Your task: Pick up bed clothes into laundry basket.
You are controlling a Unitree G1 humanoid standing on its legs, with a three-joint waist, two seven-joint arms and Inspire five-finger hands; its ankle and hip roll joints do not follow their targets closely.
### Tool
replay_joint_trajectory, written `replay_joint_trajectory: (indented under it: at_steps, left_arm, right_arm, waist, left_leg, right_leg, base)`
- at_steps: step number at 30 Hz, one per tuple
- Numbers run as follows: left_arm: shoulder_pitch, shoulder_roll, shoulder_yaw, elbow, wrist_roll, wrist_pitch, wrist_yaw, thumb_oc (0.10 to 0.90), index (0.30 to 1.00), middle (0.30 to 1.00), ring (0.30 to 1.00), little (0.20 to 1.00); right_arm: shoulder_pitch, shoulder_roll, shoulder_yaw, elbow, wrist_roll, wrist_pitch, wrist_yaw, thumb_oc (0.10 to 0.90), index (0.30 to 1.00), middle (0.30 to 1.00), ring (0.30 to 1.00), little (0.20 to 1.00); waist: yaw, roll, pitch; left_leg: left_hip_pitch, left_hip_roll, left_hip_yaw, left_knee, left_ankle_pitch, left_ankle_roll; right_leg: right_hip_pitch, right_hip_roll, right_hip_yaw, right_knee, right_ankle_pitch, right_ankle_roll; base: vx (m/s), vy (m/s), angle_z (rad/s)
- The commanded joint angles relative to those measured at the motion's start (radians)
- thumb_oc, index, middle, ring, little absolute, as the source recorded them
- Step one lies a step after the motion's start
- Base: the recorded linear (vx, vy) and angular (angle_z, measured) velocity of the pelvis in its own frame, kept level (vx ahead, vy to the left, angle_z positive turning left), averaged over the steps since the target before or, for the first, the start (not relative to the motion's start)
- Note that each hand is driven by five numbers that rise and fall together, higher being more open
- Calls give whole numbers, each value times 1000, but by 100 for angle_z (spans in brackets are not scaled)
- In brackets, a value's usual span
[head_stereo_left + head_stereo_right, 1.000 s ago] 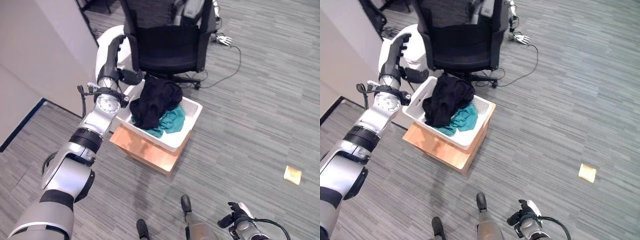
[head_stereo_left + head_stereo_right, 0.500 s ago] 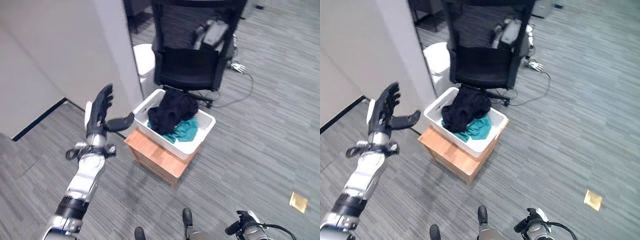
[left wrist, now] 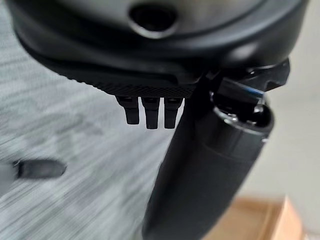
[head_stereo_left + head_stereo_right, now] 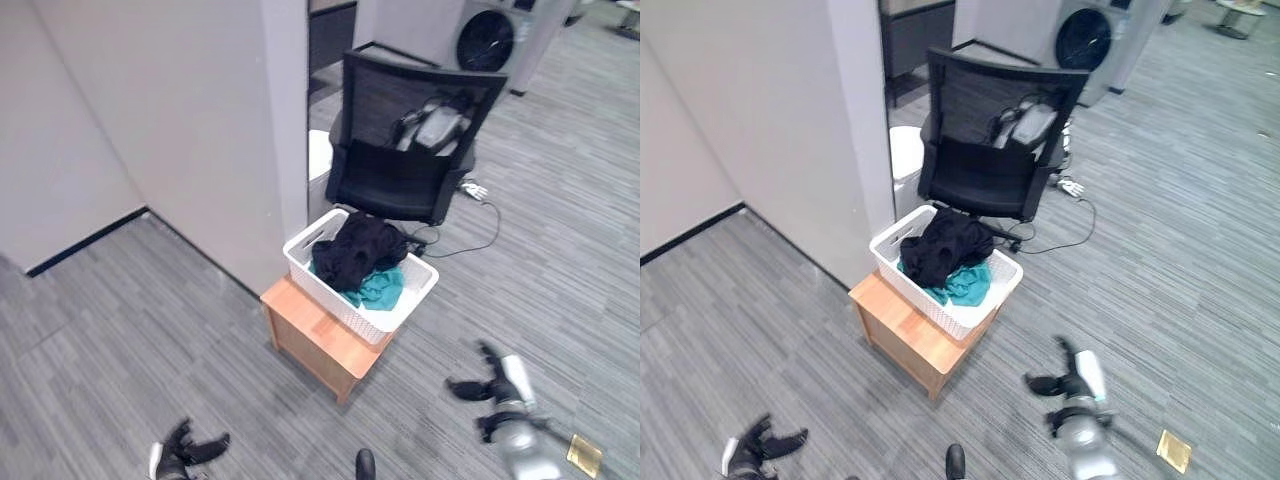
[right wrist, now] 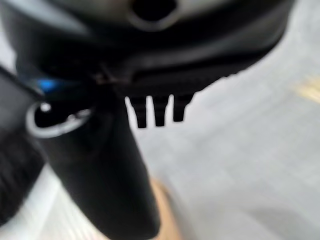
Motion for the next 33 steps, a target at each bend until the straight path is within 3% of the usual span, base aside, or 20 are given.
replay_joint_trajectory:
  at_steps: [1, 6, 8, 10, 12, 13, 16, 18, 20, 21, 23, 24, 25, 26, 27, 29, 30, 31, 32, 33]
  left_arm:
    - [-126, 93, 42, -15, 49, -79, 31, 800, 900, 900, 900, 900]
    - [-203, 112, 4, 0, 55, -92, 58, 800, 900, 900, 900, 900]
    - [-232, 105, -19, -22, 32, -107, 72, 800, 900, 900, 900, 900]
    - [-241, 101, -31, -30, 25, -113, 75, 800, 900, 900, 900, 900]
    - [-267, 88, -56, -39, 2, -139, 82, 800, 900, 900, 900, 900]
    - [-259, 74, -52, -28, -15, -147, 86, 800, 900, 900, 900, 900]
    - [-252, 47, -42, -10, -52, -156, 83, 800, 900, 900, 900, 900]
    - [-249, 29, -38, 34, -77, -158, 76, 800, 900, 900, 900, 900]
    - [-235, 27, -31, 31, -86, -156, 78, 800, 900, 900, 900, 900]
    - [-213, 22, -24, 29, -99, -159, 84, 800, 900, 900, 900, 900]
    - [-205, 20, -19, 30, -113, -158, 85, 800, 900, 900, 900, 900]
    - [-194, 13, -2, 38, -159, -154, 92, 800, 900, 900, 900, 900]
    - [-194, 13, -2, 38, -160, -154, 92, 800, 900, 900, 900, 900]
    - [-191, 6, 2, 43, -178, -154, 96, 800, 900, 900, 900, 900]
    - [-188, 2, -1, 42, -187, -145, 92, 800, 900, 900, 900, 900]
    - [-176, 2, -6, 48, -178, -127, 79, 800, 900, 900, 900, 900]
    - [-173, 1, -6, 46, -178, -126, 78, 800, 900, 900, 900, 900]
    - [-155, 2, -15, 63, -147, -103, 61, 800, 900, 900, 900, 900]
    - [-153, 2, -15, 61, -146, -102, 61, 800, 900, 900, 900, 900]
    - [-145, 10, -7, 71, -123, -83, 54, 800, 900, 900, 900, 900]
  right_arm:
    - [-75, -50, -2, 92, 8, -3, -69, 800, 900, 900, 900, 900]
    - [-115, -29, 37, 183, 33, -8, -73, 800, 900, 900, 900, 900]
    - [-119, -16, 41, 277, 44, 10, -74, 800, 900, 900, 900, 900]
    - [-124, -20, 50, 299, 37, 14, -71, 800, 900, 900, 900, 900]
    - [-180, -31, 95, 325, 27, 9, -67, 800, 900, 900, 900, 900]
    - [-225, -42, 147, 340, -5, 7, -62, 800, 900, 900, 900, 900]
    - [-284, -77, 217, 346, -55, 0, -63, 800, 900, 900, 900, 900]
    - [-315, -85, 241, 358, -77, 2, -71, 800, 900, 900, 900, 900]
    - [-311, -86, 234, 342, -65, 0, -70, 800, 900, 900, 900, 900]
    - [-299, -70, 239, 319, -42, -9, -70, 800, 900, 900, 900, 900]
    - [-295, -63, 244, 319, -36, -9, -72, 800, 900, 900, 900, 900]
    - [-283, -59, 251, 308, -23, -7, -68, 800, 900, 900, 900, 900]
    - [-283, -59, 251, 308, -23, -7, -68, 800, 900, 900, 900, 900]
    - [-269, -52, 249, 307, -14, -7, -66, 800, 900, 900, 900, 900]
    - [-244, -42, 244, 318, -5, -1, -64, 800, 900, 900, 900, 900]
    - [-201, -33, 220, 324, 2, 2, -57, 800, 900, 900, 900, 900]
    - [-199, -34, 220, 323, 1, 2, -58, 800, 900, 900, 900, 900]
    - [-169, -28, 203, 328, 1, 1, -54, 800, 900, 900, 900, 900]
    - [-167, -29, 203, 328, 1, 0, -54, 800, 900, 900, 900, 900]
    - [-156, -26, 204, 307, -8, -5, -44, 800, 900, 900, 900, 900]
  waist:
    - [-31, -41, 51]
    - [-8, -10, 105]
    - [6, -3, 98]
    - [14, 1, 91]
    - [44, -4, 81]
    - [74, 15, 83]
    - [103, 40, 129]
    - [116, 40, 152]
    - [115, 36, 151]
    - [107, 14, 153]
    - [103, 3, 149]
    - [94, -12, 146]
    - [91, -11, 145]
    - [80, -16, 137]
    - [62, -18, 120]
    - [34, -6, 97]
    - [32, -10, 102]
    - [22, 17, 77]
    - [20, 18, 76]
    - [26, 35, 67]
  left_leg:
    - [-63, 16, -18, 1, 9, -18]
    - [-111, 20, -6, 1, 51, -1]
    - [-166, 6, -33, 1, 86, -9]
    - [-192, 13, -41, 1, 104, -18]
    - [-270, 9, -61, 1, 145, -37]
    - [-329, 14, -81, 1, 190, -62]
    - [-371, -15, -148, 1, 200, -106]
    - [-342, -47, -235, 21, 156, -87]
    - [-329, -44, -239, 53, 147, -75]
    - [-321, -35, -225, 213, 84, -58]
    - [-319, -24, -215, 280, 50, -54]
    - [-278, 35, -166, 397, 19, -44]
    - [-282, 35, -168, 397, 22, -44]
    - [-237, 88, -116, 430, 8, -41]
    - [-138, 176, -9, 444, -24, -47]
    - [-19, 245, 104, 374, -78, -82]
    - [-21, 243, 120, 365, -54, -72]
    - [68, 230, 172, 218, -95, -96]
    - [73, 226, 171, 209, -92, -94]
    - [99, 168, 143, 77, -88, -82]
  right_leg:
    - [-44, -58, 37, 21, -24, 111]
    - [-58, -69, 85, 256, -122, 103]
    - [-21, -58, 208, 369, -144, 95]
    - [-4, -47, 242, 365, -146, 89]
    - [85, -24, 278, 207, -266, 49]
    - [119, -7, 248, 106, -287, 20]
    - [153, 56, 222, 52, -283, -20]
    - [142, 59, 191, 47, -257, -27]
    - [138, 55, 169, 34, -239, -23]
    - [121, 36, 136, 23, -213, -25]
    - [111, 31, 108, 19, -207, -31]
    - [101, 27, 37, 28, -216, -50]
    - [99, 28, 35, 29, -214, -50]
    - [95, 28, -18, 39, -226, -62]
    - [90, 19, -132, 58, -240, -79]
    - [101, 1, -242, 71, -264, -75]
    - [94, -5, -260, 77, -245, -79]
    - [107, -11, -325, 74, -246, -50]
    - [110, -13, -327, 72, -244, -47]
    - [76, -29, -359, 127, -230, -41]
  base:
    - [-311, 50, 0]
    - [-306, -21, -22]
    - [-227, -158, 16]
    - [-137, -209, 65]
    - [-298, -452, 86]
    - [-293, -416, 62]
    - [-316, -286, 46]
    - [-423, -196, 46]
    - [-351, -149, 66]
    - [-421, -209, 98]
    - [-406, -233, 119]
    - [-277, -183, 136]
    - [-389, -282, 137]
    - [-304, -211, 197]
    - [-403, -240, 176]
    - [-217, -79, 152]
    - [-97, 14, 276]
    - [-109, 10, 281]
    - [-198, 126, 263]
    - [-159, 120, 132]
